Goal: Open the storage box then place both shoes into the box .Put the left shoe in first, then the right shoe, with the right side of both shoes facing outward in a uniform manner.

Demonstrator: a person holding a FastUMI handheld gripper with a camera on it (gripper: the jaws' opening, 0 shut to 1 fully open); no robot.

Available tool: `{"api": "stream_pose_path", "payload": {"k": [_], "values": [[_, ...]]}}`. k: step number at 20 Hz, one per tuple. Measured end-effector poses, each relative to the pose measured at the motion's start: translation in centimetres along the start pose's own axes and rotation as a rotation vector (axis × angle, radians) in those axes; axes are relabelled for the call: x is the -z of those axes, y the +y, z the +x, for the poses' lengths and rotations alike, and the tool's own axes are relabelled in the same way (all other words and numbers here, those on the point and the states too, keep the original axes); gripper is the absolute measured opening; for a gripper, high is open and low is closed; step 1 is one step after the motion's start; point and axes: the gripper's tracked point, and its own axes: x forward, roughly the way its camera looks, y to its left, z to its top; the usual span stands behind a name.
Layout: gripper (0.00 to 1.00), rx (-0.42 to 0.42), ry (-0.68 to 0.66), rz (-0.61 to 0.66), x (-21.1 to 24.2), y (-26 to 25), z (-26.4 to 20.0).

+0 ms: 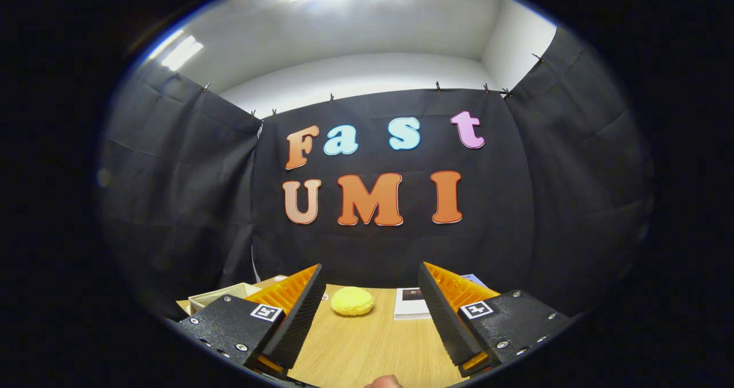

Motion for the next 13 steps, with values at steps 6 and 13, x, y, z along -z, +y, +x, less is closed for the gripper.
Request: {"api": "stream_pose_path", "payload": {"k": [6,13], "values": [[0.97,-0.01,0.006,-0.003,0.39,-0.08,0.45],[0.97,-0.02,0.011,-0.004,0.48,-0.16,0.68]]}}
